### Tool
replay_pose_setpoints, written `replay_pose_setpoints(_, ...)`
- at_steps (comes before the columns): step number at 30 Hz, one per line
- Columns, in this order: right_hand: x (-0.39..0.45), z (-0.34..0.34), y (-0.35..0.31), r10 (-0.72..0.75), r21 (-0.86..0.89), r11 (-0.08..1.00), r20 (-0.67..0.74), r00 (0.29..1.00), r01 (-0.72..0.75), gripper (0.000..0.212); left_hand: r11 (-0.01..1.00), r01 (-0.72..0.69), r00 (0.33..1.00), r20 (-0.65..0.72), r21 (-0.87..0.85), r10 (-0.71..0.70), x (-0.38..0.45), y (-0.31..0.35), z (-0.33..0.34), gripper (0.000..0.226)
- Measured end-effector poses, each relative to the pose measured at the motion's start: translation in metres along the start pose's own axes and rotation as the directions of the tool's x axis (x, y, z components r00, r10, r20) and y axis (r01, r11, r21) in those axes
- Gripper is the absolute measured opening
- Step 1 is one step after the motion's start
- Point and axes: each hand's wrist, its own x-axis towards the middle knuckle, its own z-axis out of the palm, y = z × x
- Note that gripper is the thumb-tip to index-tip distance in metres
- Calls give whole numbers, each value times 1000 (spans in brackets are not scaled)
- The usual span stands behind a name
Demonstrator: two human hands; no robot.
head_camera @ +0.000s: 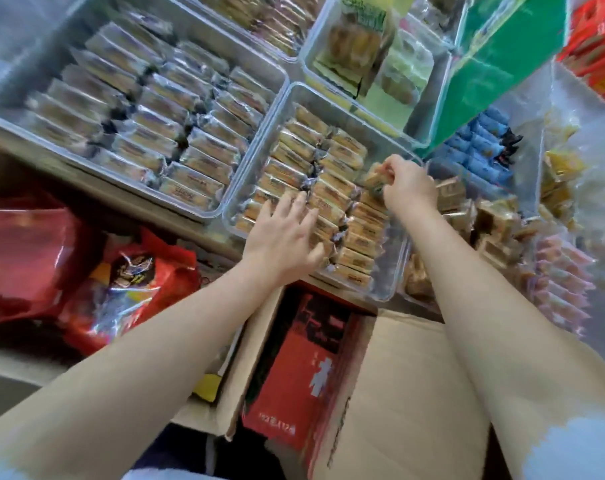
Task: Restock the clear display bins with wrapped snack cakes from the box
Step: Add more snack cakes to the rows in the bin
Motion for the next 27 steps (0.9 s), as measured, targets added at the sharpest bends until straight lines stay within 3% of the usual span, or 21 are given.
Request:
replay_pose_setpoints(4,-2,26,-9,39,-93,995,84,996,-31,41,1000,5,999,43,-4,-5,1,0,2,75)
replay_pose_setpoints(9,-12,27,-11,25,-109,994,325,945,11,72,1000,1,999,33,-4,0,2,1,3,75)
replay_pose_setpoints(11,-22,9,-14,5,-127,991,366,931,45,74,1000,1,1000,20,3,-1,2,1,2,75)
replay_pose_setpoints(13,-38,-22,-16,-79,-38,994,366,927,99,62,1000,1,1000,23,2,-1,-1,2,-1,75)
replay_pose_setpoints(17,-118,-106,5,-246,265,946,201,948,189,32,995,60,997,46,-77,-57,-6,5,-8,71)
replay_pose_setpoints(20,-208,-155,46,-262,401,897,144,954,186,21,888,113,987,-52,-446,-151,-28,42,-31,56)
replay_pose_setpoints(23,-284,-169,106,-156,430,901,206,966,54,19,737,-171,964,-267,-654,-13,-86,127,-59,40)
replay_pose_setpoints(25,-321,-158,145,-73,443,896,230,970,-38,19,648,-388,914,-364,-656,179,-131,183,-71,38)
replay_pose_setpoints(27,-347,-133,178,-13,463,881,240,971,-102,18,657,-526,848,-387,-540,362,-163,229,-69,36)
